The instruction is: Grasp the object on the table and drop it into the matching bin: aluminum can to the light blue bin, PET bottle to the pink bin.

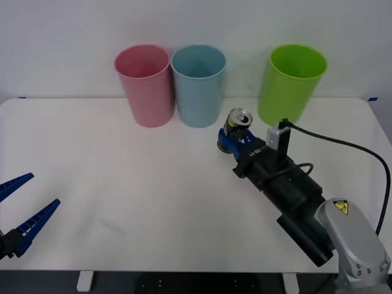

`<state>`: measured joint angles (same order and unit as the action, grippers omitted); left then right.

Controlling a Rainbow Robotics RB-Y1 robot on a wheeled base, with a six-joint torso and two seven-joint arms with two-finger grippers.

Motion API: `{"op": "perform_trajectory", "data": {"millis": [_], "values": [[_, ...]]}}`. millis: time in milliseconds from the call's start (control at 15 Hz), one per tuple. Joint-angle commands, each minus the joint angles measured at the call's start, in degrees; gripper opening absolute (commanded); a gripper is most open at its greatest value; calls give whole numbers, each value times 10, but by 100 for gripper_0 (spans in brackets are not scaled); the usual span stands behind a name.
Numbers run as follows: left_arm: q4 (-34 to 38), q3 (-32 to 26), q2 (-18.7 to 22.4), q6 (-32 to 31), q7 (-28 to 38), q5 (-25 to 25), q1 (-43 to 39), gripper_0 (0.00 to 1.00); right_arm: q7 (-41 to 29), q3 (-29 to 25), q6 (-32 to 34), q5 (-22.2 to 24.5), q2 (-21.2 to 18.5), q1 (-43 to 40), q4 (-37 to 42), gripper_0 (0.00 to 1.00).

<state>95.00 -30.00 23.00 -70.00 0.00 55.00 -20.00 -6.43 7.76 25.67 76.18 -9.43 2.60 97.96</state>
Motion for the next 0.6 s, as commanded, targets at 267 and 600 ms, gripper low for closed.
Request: {"op": "perform_trajectory", "data": {"millis": [267, 600], "values": [[0, 0, 0, 0, 0, 0, 0, 100, -29, -8, 1, 38, -15, 88, 1, 0], [0, 0, 0, 0, 0, 0, 0, 100, -30, -18, 3, 45, -23, 186, -70, 0]]}}
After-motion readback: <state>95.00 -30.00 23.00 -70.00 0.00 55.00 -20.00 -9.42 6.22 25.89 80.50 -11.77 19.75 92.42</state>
